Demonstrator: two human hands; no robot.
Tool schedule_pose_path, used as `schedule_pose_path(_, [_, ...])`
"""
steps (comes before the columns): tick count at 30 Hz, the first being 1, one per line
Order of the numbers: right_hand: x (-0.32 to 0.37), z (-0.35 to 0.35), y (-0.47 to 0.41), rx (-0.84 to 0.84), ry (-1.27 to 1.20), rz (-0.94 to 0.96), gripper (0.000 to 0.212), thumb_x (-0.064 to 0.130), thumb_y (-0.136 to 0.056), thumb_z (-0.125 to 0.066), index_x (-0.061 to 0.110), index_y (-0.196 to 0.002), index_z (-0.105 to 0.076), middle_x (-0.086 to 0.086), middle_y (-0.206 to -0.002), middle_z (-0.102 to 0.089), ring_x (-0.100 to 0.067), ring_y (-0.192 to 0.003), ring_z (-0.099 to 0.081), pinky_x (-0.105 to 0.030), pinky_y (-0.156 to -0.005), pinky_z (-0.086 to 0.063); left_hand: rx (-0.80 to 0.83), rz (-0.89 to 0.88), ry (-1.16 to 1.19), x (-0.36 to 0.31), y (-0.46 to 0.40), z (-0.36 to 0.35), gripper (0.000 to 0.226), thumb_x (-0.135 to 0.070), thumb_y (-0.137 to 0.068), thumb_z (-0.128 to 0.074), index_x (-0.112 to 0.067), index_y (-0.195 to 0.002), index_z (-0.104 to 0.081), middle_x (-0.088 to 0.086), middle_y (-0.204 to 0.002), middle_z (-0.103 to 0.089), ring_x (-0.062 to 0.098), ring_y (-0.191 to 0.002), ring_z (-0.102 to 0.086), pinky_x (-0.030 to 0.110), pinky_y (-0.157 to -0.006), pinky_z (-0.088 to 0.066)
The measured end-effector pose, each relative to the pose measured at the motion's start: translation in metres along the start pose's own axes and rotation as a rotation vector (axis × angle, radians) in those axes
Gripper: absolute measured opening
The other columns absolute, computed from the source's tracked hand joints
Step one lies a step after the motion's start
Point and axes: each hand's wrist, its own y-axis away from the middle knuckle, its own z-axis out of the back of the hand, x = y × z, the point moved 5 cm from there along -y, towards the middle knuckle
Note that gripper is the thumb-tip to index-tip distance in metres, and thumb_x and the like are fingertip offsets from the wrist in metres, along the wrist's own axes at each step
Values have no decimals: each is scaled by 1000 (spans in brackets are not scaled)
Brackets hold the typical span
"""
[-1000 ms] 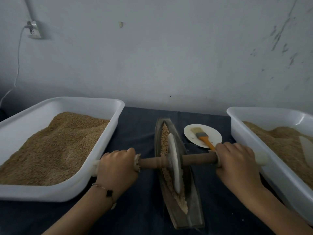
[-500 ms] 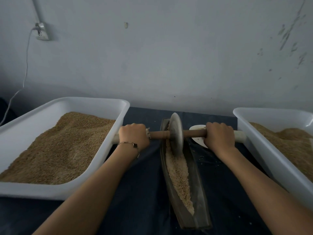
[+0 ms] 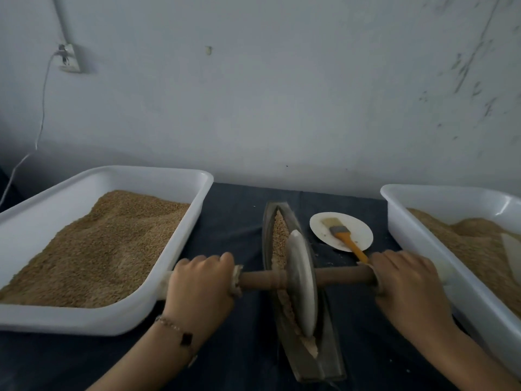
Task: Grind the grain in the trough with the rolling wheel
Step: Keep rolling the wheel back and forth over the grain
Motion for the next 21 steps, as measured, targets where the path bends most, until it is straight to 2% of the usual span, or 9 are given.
schedule_pose_path(6, [2,1,-2,1,-33,25,44,-5,-40,-82,18,-64,-54,4,-59,-50,-22,-54,-49,-29,-55,-32,48,-4,-7,0,-9,-1,16,-36,-90,-46,-28,-82,-35,-12,-78,-48,9,-73,-48,24,-64,-31])
schedule_pose_path(11, [-4,-36,-30,19,-19,-23,42,-1,-39,-85,14,-67,-56,-1,-57,-54,-22,-52,-50,-30,-51,-29,-3,51,-12,3,-40,-16,19,-39,-87,-50,-28,-79,-37,-11,-71,-42,11,-75,-55,25,-61,-31])
schedule_pose_path(13, [-8,-52,-44,43,-24,-65,37,2,-46,-85,13,-69,-58,-3,-59,-57,-25,-54,-52,-31,-53,-32,-66,57,-31,4,-56,-19,21,-40,-87,-51,-27,-77,-38,-11,-69,-44,11,-68,-50,25,-61,-32])
schedule_pose_path(16, [-9,-66,-71,11,4,-90,30,4,-54,-83,13,-65,-57,-5,-59,-59,-30,-54,-53,-31,-56,-29,-114,103,-30,9,-82,-25,17,-35,-89,-49,-26,-76,-41,-8,-74,-57,12,-65,-46,26,-61,-33])
schedule_pose_path(19, [-6,-70,-102,-28,55,-80,33,5,-52,-84,12,-60,-53,-6,-55,-55,-29,-53,-53,-30,-57,-27,-42,176,70,18,-101,-34,14,-32,-91,-47,-25,-79,-49,-5,-82,-63,15,-68,-51,27,-62,-36])
schedule_pose_path(21, [-4,-73,-116,-34,63,-72,29,11,-62,-83,12,-61,-54,-6,-58,-57,-30,-57,-54,-31,-59,-26,5,199,122,22,-108,-40,13,-31,-90,-47,-25,-80,-52,-4,-83,-62,17,-69,-52,28,-63,-38])
